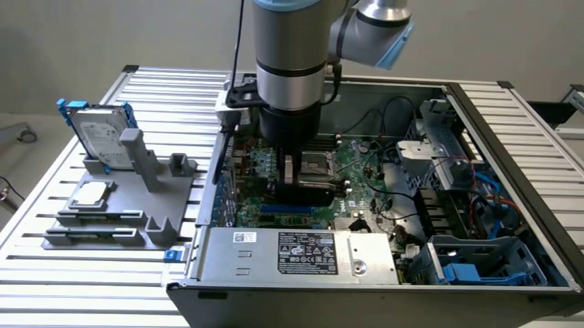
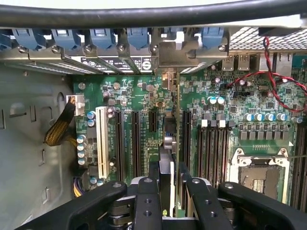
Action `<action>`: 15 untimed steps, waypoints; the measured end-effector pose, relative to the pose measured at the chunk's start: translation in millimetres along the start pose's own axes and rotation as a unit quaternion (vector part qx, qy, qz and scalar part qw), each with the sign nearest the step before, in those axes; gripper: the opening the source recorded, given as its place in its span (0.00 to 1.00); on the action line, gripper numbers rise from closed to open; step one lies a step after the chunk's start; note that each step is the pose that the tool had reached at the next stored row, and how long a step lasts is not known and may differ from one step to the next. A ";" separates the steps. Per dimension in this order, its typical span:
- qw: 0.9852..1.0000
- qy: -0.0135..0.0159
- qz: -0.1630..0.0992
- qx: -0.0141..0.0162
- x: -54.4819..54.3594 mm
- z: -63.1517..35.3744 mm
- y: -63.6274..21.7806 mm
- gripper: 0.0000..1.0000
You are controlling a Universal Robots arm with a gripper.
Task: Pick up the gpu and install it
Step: 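Insert the gpu into the slot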
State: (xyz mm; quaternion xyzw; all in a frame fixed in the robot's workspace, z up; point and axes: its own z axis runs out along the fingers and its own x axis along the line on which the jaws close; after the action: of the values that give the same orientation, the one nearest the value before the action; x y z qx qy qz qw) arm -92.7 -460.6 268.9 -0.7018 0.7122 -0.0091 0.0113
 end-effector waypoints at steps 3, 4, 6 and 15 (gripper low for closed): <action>1.000 -0.001 0.000 -0.001 0.3 1.6 0.5 0.26; 1.000 -0.002 0.000 -0.001 0.4 2.2 0.5 0.26; 1.000 -0.003 0.000 -0.001 0.4 3.6 0.5 0.26; 1.000 -0.005 -0.001 -0.003 1.0 7.7 0.7 0.26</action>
State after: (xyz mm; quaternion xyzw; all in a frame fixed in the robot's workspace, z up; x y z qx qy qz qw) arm -93.2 -461.5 261.3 -0.7027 0.7114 -0.0032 0.0125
